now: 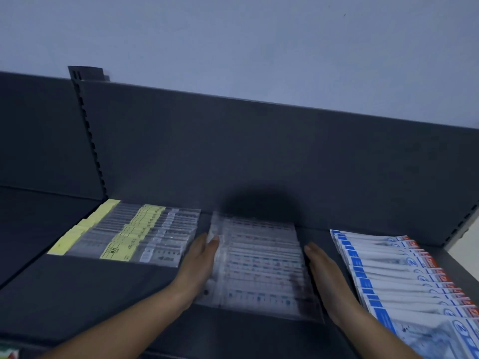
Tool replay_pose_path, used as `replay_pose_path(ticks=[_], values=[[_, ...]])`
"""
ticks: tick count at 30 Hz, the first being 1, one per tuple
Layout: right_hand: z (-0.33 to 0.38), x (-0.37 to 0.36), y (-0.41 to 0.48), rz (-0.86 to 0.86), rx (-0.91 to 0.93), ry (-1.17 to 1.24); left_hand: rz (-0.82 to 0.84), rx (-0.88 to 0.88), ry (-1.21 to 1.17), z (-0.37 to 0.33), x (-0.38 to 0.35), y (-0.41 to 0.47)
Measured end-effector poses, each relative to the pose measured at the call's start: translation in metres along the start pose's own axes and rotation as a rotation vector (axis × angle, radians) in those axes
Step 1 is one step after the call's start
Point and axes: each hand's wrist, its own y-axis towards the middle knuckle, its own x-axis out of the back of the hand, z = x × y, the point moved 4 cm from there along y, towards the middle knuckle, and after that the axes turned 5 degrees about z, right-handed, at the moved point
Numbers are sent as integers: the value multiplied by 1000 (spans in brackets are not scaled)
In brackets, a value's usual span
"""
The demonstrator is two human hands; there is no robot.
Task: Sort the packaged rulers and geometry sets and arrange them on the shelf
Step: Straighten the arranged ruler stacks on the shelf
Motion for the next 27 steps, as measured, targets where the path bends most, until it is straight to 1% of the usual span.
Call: replay_pose_path(ticks=[3, 4, 8, 11, 13, 14, 16, 19, 24, 27], values=[[11, -3, -4, -9, 49, -75, -7, -49, 23, -4, 2, -10], [17, -3, -5, -10, 73, -98, -34, -98, 57, -5, 9, -11], [47, -27, -7, 54, 176, -143, -270, -211, 186, -11, 67, -16], [53, -85, -7, 147, 173, -85, -458, -255, 239, -14, 131, -15], [47, -133, -3, 216, 109, 20, -571, -219, 291, -12, 175, -9], [44, -156, 0, 236, 77, 81, -589, -180, 332, -8, 195, -3], [39, -197, 9, 258, 15, 174, -556, -49, 380, 3, 226, 9], [31, -234, 29, 215, -46, 136, -457, 102, 317, 13, 253, 23], [28, -249, 45, 42, -110, 81, -260, 125, 208, 23, 268, 42], [32, -247, 43, 15, -125, 70, -178, 143, 120, 27, 267, 47]])
